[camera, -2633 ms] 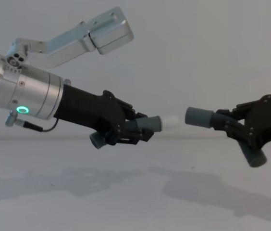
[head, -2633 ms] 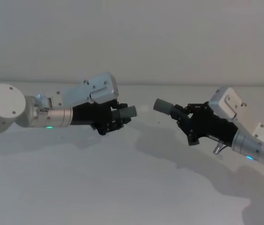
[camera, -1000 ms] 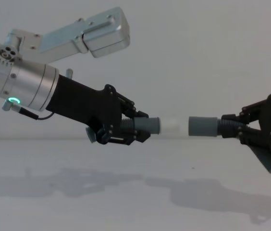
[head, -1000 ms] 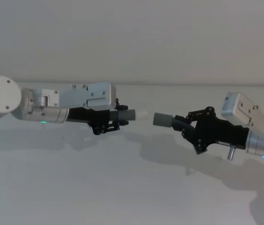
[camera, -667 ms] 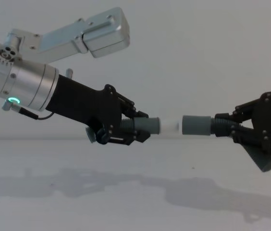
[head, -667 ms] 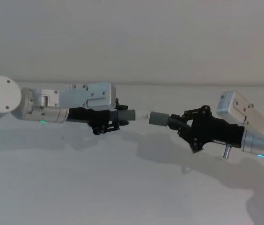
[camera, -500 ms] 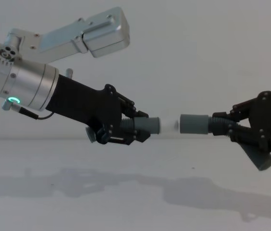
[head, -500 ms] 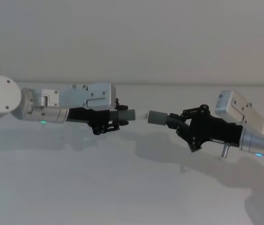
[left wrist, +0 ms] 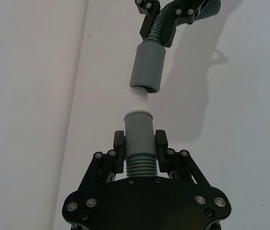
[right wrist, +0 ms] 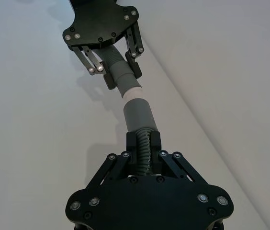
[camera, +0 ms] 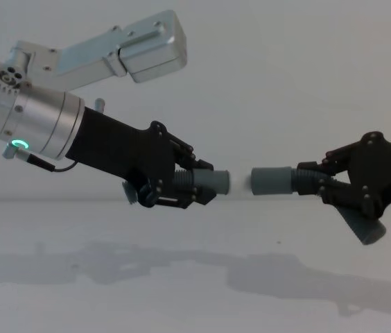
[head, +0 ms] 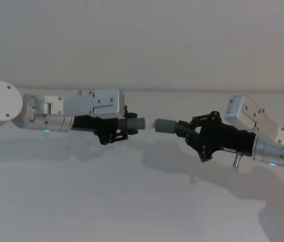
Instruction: Use both hands to pick up one end of the pipe from the table, align the ends, and insert them.
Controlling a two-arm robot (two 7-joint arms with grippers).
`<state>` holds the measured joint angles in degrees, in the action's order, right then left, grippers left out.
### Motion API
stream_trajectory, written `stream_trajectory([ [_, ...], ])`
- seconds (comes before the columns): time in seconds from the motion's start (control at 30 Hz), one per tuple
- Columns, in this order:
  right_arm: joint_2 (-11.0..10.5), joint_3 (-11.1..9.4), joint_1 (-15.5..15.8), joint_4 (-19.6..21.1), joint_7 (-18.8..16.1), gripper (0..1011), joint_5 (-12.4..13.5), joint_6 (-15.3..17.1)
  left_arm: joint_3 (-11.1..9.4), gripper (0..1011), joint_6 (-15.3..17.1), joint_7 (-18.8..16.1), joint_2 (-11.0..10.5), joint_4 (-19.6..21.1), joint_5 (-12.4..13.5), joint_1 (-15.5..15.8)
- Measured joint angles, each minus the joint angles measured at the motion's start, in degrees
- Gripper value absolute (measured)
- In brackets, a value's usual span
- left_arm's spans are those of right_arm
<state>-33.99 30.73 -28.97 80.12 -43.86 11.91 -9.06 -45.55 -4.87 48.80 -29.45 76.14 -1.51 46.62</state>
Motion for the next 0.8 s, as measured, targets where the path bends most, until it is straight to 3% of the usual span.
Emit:
stream_trajectory([
  [0.8,0.81,1.39,-2.51,-3.84,0.65,141,-0.24,0.36,-0.03,370,-0.01,0.02,0.04,0.04,-0.06,-0.01],
])
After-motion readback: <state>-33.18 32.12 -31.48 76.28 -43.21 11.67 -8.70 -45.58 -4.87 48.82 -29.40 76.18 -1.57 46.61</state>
